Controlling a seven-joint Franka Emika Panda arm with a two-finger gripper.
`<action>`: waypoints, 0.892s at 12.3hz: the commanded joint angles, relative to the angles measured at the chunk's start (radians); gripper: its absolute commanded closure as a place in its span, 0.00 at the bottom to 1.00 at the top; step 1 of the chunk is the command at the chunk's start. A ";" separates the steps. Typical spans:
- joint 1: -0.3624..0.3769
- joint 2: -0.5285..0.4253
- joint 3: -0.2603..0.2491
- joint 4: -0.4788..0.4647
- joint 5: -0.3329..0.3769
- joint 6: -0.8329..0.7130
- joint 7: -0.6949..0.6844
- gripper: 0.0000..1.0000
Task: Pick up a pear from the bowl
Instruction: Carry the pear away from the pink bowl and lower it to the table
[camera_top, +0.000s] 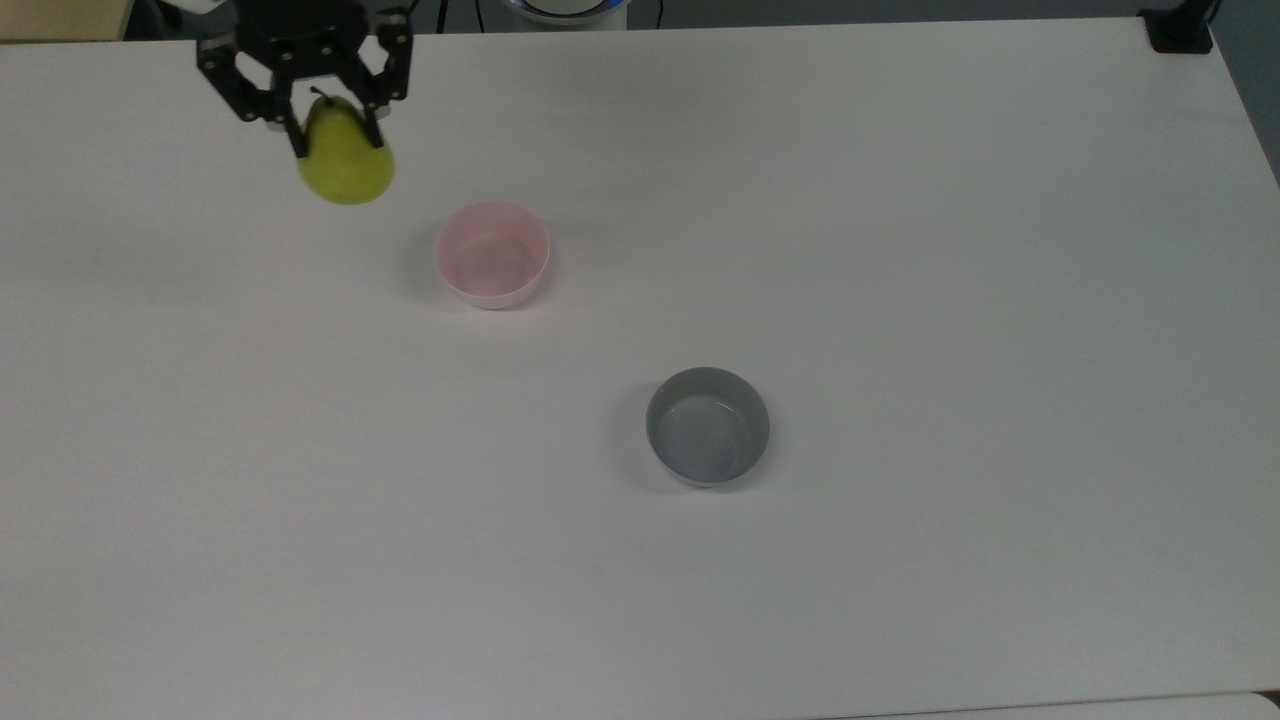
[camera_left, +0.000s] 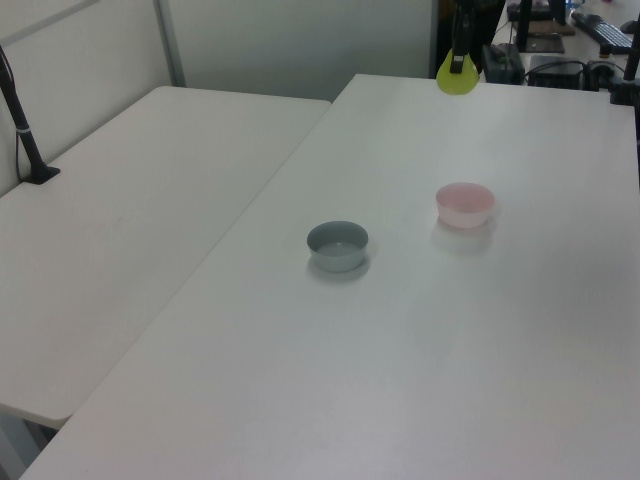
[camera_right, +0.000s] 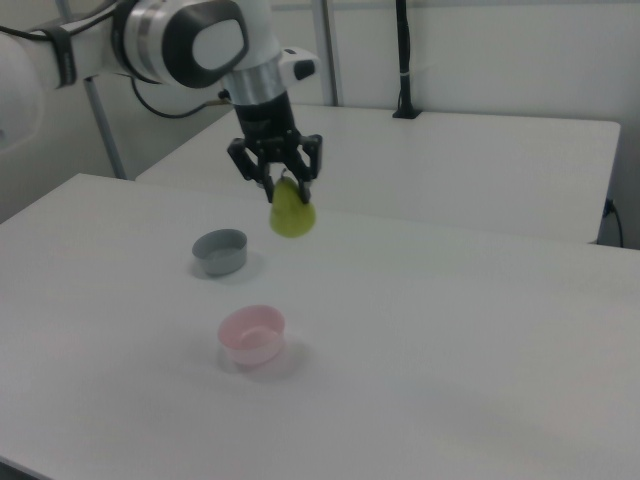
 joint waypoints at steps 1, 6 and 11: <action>0.009 0.085 -0.061 0.067 0.009 0.027 0.019 0.86; 0.008 0.179 -0.147 0.067 0.012 0.159 0.187 0.86; -0.041 0.320 -0.213 0.067 0.136 0.296 0.049 0.86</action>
